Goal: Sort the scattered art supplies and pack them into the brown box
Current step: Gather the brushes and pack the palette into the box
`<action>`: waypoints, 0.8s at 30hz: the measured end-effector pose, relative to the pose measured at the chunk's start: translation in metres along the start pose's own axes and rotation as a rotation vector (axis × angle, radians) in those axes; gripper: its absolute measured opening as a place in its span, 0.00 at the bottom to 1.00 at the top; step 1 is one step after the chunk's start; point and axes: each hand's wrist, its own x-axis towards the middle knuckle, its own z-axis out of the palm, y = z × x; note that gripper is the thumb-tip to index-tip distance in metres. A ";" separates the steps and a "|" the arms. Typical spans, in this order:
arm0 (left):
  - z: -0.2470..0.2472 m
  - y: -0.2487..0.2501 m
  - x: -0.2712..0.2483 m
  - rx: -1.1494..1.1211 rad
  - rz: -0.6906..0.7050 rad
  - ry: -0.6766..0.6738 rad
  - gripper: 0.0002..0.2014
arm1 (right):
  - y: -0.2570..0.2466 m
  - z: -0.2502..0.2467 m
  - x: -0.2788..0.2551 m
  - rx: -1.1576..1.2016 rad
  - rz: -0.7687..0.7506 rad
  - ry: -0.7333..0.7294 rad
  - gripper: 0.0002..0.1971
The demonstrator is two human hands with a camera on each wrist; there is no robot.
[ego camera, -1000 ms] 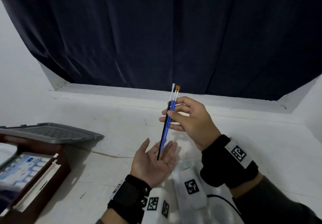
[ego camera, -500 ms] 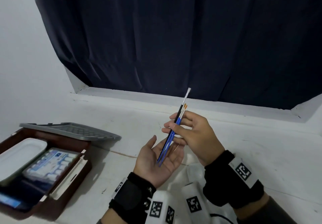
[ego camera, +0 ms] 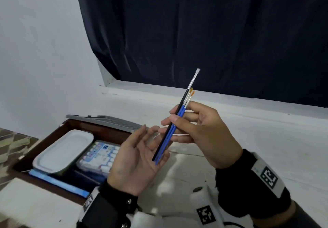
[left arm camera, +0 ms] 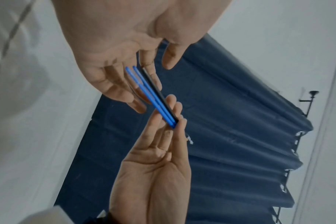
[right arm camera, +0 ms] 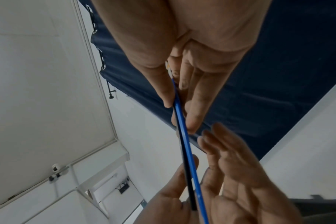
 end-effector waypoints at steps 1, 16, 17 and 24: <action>-0.011 0.016 -0.006 0.009 0.021 -0.005 0.12 | -0.001 0.017 0.003 0.007 -0.005 -0.008 0.06; -0.189 0.196 -0.071 0.448 0.423 0.164 0.13 | 0.037 0.234 0.089 -0.318 0.103 -0.177 0.09; -0.198 0.202 -0.070 0.466 0.443 0.177 0.13 | 0.041 0.240 0.096 -0.381 0.116 -0.193 0.10; -0.234 0.210 -0.057 0.503 0.462 0.180 0.09 | 0.066 0.278 0.130 -0.808 0.246 -0.368 0.10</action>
